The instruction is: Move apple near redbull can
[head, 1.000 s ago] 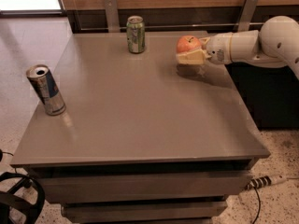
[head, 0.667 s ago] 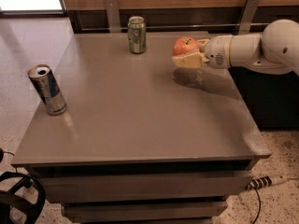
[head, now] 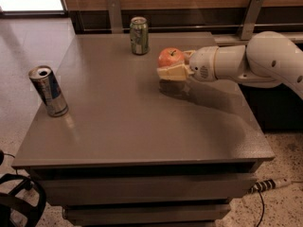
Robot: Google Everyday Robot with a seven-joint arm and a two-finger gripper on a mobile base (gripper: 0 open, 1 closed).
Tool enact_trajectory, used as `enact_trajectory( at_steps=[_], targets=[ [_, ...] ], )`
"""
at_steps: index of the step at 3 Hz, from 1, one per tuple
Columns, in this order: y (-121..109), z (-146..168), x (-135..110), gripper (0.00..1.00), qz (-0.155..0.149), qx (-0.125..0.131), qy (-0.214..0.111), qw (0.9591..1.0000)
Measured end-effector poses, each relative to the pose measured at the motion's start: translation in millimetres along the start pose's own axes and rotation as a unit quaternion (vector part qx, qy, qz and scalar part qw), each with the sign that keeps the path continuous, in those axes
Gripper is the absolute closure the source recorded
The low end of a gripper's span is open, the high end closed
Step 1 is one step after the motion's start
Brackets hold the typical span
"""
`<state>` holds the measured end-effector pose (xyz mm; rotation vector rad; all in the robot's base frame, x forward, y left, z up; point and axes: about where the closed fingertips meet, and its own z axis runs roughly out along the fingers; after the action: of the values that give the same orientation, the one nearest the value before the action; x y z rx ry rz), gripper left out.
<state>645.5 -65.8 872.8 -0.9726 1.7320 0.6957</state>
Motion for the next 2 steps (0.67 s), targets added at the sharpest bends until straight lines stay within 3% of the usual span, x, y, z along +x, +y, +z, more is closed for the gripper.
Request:
enact_trajectory(
  at_steps=[1,2],
  targets=[
    [31,7,-8,1.0,-0.009,-0.007,0.014,0.9998],
    [65,15,-29,1.0,-0.036,-0.031,0.02,0.9987]
  ],
)
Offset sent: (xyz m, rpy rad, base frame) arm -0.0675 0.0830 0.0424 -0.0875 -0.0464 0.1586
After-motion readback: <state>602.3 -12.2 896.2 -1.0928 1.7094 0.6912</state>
